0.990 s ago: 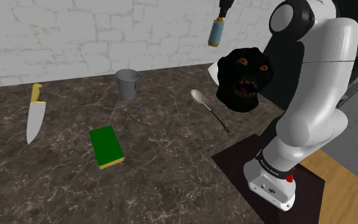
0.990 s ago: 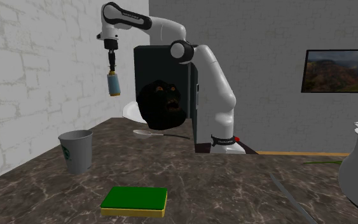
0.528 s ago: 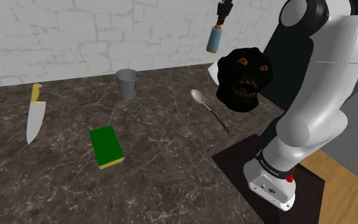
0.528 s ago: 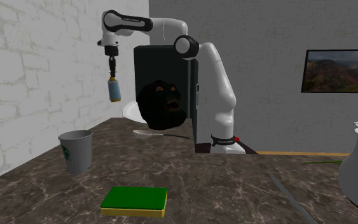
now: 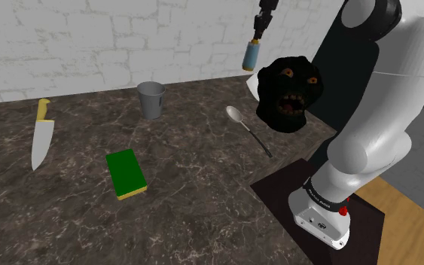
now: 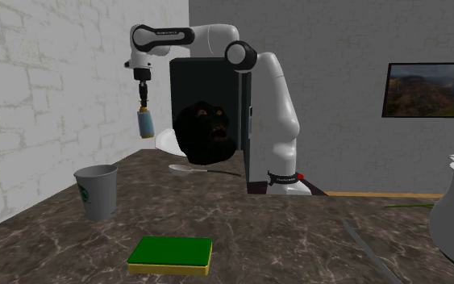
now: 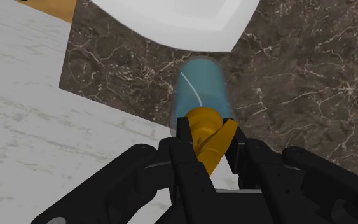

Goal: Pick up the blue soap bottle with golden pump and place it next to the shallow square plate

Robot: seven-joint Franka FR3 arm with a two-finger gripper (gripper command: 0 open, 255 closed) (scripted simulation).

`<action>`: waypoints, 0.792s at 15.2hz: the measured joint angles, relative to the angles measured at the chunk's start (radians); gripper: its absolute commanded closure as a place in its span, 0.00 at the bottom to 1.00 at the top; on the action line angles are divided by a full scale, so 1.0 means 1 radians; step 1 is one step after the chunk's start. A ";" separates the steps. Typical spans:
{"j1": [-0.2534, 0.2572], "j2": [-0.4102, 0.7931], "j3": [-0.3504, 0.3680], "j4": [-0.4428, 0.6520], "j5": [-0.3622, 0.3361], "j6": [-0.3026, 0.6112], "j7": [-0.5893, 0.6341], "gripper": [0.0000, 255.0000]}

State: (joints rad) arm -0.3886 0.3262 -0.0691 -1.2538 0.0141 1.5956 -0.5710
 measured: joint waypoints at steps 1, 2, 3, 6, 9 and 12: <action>0.001 0.000 0.000 -0.012 0.000 0.012 0.001 1.00; 0.002 -0.003 0.001 -0.031 0.000 0.028 0.002 1.00; 0.002 -0.010 0.001 -0.057 -0.001 0.047 0.002 1.00; 0.002 -0.018 0.000 -0.108 -0.001 0.090 0.001 1.00; 0.002 -0.023 0.000 -0.154 -0.001 0.131 0.000 1.00; 0.003 -0.028 0.001 -0.204 -0.002 0.176 0.001 1.00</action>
State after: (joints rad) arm -0.3857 0.2981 -0.0686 -1.4578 0.0122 1.7718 -0.5703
